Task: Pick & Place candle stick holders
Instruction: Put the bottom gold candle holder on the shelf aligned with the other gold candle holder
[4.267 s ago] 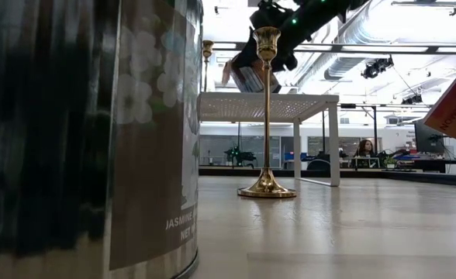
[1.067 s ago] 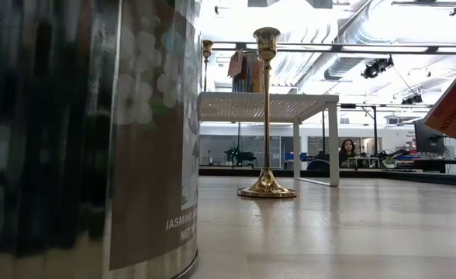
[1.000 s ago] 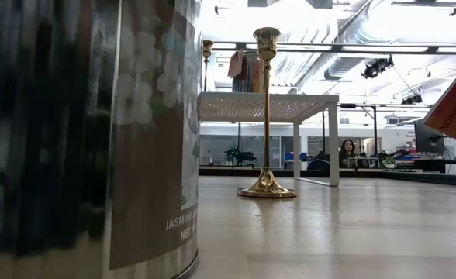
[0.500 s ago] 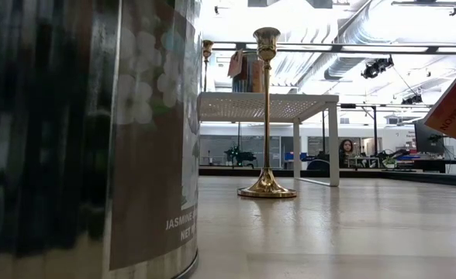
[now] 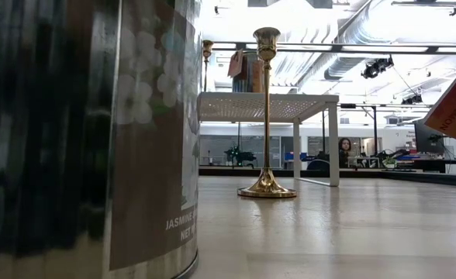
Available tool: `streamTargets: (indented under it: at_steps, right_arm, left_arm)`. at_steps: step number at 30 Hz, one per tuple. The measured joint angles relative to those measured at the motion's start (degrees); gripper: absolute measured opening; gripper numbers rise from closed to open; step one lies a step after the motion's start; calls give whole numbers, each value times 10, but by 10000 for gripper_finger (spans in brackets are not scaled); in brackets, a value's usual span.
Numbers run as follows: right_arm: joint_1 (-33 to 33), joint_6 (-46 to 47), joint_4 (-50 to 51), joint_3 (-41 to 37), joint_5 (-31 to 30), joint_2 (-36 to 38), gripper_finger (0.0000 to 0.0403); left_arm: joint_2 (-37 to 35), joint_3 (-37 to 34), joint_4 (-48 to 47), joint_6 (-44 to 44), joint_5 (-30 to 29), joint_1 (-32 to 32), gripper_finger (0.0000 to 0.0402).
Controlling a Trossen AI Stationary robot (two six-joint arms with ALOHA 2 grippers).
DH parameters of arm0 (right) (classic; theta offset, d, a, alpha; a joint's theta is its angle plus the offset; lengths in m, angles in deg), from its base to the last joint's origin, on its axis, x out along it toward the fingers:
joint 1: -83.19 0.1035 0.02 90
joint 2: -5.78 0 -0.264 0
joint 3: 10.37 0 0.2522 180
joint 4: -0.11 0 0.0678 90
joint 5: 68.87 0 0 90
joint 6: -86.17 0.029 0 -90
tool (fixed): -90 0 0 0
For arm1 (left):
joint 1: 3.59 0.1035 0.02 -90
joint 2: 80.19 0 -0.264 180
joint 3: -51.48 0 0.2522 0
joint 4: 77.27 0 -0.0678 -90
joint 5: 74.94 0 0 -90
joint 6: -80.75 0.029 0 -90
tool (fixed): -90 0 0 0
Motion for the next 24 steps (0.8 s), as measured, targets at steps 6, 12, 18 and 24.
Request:
streamTargets:
  at_steps: [6,12,18,24]
  right_arm:
    - [0,-50,34,0,-6,0,385]
    - [0,-93,36,0,-11,0,385]
    - [0,-97,43,0,-19,0,385]
    - [0,-84,51,0,-49,0,385]
  left_arm:
    - [0,0,0,26,-42,0,376]
    - [0,0,1,26,-46,0,377]
    - [0,0,1,28,-37,0,377]
    - [0,0,2,28,-34,0,376]
